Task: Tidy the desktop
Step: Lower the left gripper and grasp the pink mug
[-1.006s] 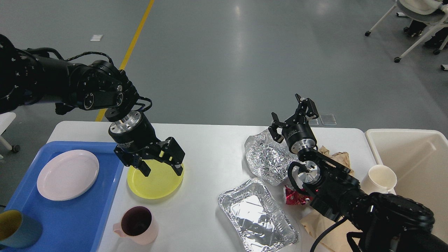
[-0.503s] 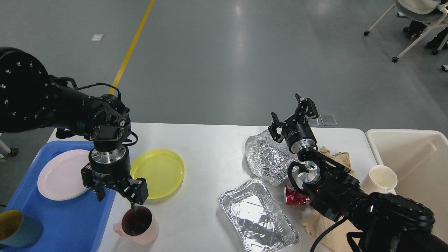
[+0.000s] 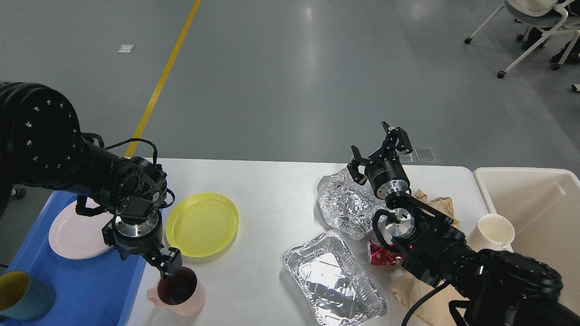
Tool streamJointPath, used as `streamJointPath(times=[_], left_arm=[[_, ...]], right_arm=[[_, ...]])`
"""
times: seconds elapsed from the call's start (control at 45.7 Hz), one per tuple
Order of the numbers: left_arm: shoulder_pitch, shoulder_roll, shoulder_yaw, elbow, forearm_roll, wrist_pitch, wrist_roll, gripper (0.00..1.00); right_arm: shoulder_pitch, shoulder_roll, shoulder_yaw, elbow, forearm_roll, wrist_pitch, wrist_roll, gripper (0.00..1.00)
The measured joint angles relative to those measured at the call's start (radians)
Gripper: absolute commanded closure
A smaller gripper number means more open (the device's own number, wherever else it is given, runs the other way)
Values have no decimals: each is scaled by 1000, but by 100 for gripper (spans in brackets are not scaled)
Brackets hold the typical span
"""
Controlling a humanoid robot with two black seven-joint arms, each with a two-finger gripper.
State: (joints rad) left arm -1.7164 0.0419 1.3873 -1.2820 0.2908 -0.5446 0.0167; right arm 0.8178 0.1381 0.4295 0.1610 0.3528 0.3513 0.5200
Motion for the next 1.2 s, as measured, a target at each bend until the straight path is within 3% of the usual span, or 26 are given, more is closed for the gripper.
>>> streamJointPath(times=[0.284,0.547,0.787,1.05,1.203], left_arm=[[35,-8,-6,0,-13,23,0,4],[100,-7,-14,0,-17,137,24,5],[120,-7,-33,0,-50,153,32,5],[123,-3,-24,1,-51,155,69,6],[160,5,-25,1,-51,200,76,6]], right_arm=[[1,0,0,0,0,0,0,0],[1,0,0,0,0,0,0,0],[0,0,0,0,0,0,0,0],[0,0,0,0,0,0,0,0],[0,0,0,0,0,0,0,0]])
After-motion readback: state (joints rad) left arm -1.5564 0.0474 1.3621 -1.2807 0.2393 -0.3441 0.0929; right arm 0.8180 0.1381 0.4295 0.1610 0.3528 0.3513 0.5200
